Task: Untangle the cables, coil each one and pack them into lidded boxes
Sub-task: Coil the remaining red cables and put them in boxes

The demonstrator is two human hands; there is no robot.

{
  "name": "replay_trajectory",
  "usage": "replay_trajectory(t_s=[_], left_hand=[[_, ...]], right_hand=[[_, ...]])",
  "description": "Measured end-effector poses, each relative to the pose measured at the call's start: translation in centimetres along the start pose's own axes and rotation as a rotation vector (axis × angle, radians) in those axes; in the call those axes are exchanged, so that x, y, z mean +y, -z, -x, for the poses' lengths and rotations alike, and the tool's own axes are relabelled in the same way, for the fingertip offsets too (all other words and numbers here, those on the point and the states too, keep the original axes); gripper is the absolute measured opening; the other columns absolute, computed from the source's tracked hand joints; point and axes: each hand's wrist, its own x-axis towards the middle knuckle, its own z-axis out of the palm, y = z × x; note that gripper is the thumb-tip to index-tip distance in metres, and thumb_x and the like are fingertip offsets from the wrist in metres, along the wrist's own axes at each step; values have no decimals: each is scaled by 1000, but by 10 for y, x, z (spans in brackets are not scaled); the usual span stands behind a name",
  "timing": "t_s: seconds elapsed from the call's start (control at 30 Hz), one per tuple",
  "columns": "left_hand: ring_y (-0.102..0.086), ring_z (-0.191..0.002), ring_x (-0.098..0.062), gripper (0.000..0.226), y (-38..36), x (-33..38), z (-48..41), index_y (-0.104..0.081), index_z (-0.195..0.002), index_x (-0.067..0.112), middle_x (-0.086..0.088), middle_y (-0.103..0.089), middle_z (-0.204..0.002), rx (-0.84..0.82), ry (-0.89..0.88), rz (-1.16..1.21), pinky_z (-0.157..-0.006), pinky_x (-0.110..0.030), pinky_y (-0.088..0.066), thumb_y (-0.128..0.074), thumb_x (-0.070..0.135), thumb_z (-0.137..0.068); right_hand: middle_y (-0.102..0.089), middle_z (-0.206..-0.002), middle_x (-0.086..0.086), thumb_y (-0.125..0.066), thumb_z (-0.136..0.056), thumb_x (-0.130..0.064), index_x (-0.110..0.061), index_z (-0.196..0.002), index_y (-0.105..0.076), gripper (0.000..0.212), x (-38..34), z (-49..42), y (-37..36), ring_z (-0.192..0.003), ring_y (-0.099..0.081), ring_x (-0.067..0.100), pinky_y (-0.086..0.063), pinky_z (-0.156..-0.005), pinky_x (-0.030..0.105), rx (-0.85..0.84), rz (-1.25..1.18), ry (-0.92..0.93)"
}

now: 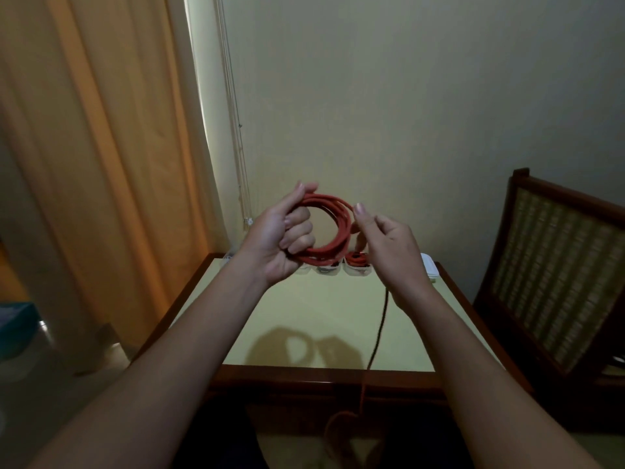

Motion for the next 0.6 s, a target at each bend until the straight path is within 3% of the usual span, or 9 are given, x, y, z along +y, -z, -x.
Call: replay_trajectory(t_s=[0.13,0.27,0.4,0.5,0.6], left_hand=[[-22,-23,-8,21,15,20,-6,-53,-78,14,7,-26,-37,122,-36,159,-27,-16,-15,-52,18,-99],[-23,-25,-8,26,29,34,-11,-49,-73,14,8,-27,-38,258,-109,246,-29,-17,-18,-50,10,-98],[-25,-30,-5,29,35,37,-15,-41,-68,18,10,-32,-45,432,-144,299,-32,-16,-22,-46,9,-95],[-31,-33,-5,26,32,27,-19,-45,-72,16,8,-38,-46,525,-225,90,-34,-17,-28,-46,7,-97],[-47,-39,-10,13,19,7,-20,-54,-102,11,0,-46,-55,526,-339,-289,-38,-19,-36,-44,3,-100]], right_hand=[[-58,-64,-3,-62,-99,-38,-9,-86,-69,33,8,-2,18,-50,-46,4,-37,-49,17,-21,-2,-45],[-59,-65,-5,-64,-98,-29,-4,-91,-67,26,22,-2,30,-53,-52,-3,-41,-54,9,-15,7,-62],[-62,-57,-13,-68,-96,-27,-11,-83,-67,20,33,-4,35,-53,-52,-5,-41,-59,18,-66,158,-51],[-63,-65,-5,-66,-96,-35,-18,-75,-66,26,41,-5,30,-64,-58,13,-44,-62,31,-125,577,156],[-65,-69,-4,-57,-98,-40,-24,-75,-65,29,35,-1,18,-71,-59,24,-46,-64,39,-220,711,349]])
